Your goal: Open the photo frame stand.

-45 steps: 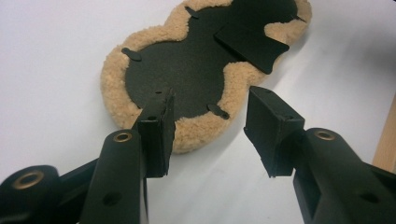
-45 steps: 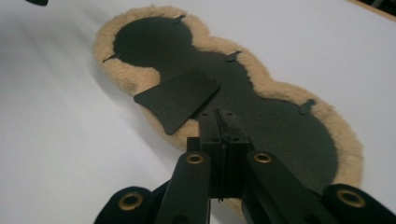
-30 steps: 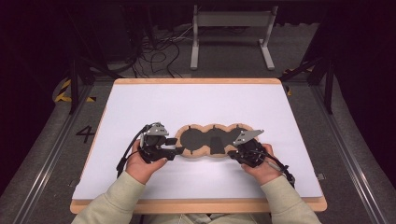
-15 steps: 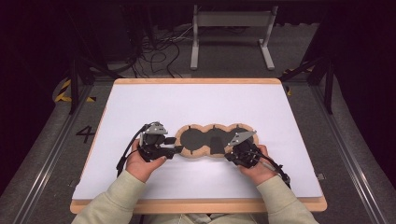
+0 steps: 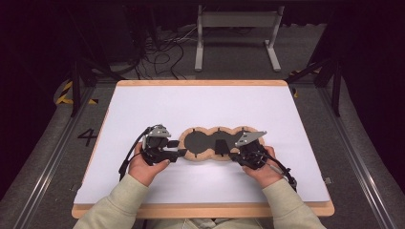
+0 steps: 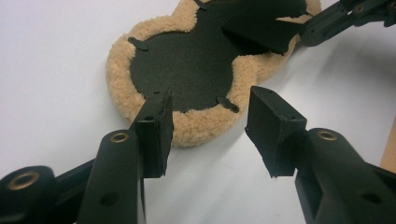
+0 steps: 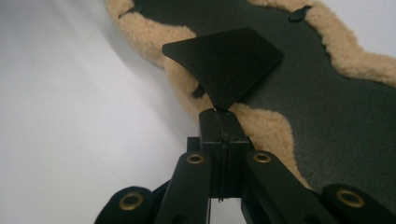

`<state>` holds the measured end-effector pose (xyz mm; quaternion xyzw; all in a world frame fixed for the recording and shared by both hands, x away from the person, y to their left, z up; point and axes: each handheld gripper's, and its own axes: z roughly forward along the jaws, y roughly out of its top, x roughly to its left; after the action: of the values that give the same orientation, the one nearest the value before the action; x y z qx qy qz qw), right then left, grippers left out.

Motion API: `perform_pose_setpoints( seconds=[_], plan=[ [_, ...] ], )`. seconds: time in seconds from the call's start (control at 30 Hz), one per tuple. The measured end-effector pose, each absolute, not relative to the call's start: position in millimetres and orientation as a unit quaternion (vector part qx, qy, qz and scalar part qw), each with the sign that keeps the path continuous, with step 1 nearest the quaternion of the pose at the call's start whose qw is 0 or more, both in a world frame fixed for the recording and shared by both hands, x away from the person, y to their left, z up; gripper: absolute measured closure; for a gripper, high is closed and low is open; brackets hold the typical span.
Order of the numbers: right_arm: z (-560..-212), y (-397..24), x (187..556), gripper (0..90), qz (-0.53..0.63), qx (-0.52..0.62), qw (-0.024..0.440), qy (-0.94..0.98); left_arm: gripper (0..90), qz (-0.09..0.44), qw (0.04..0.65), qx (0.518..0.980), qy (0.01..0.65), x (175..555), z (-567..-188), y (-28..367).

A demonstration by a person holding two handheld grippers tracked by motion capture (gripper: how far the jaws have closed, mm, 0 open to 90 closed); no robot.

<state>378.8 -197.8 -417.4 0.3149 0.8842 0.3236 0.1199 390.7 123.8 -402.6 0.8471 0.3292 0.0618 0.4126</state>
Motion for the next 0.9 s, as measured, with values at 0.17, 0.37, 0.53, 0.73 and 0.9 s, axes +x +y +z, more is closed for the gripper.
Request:
perform_pose_setpoints(
  seconds=[0.17, 0.37, 0.53, 0.73, 0.9],
  plan=[
    [-408, -200, 381, 90.0, 0.352, 0.320, 0.132, 0.870, 51.0, 0.061, 0.411, 0.846, 0.334, 392, -405, 125],
    [-406, -200, 383, 90.0, 0.364, 0.331, 0.138, 0.860, 51.0, 0.061, 0.409, 0.845, 0.339, 392, -406, 128],
    [-406, -200, 383, 90.0, 0.363, 0.331, 0.138, 0.860, 50.8, 0.061, 0.407, 0.844, 0.343, 393, -408, 130],
    [-406, -205, 381, 90.0, 0.331, 0.324, 0.141, 0.875, 46.1, 0.063, 0.406, 0.835, 0.365, 400, -411, 136],
    [-399, -222, 383, 79.6, 0.344, 0.348, 0.153, 0.859, 43.0, 0.070, 0.408, 0.827, 0.380, 406, -412, 140]
  ],
)
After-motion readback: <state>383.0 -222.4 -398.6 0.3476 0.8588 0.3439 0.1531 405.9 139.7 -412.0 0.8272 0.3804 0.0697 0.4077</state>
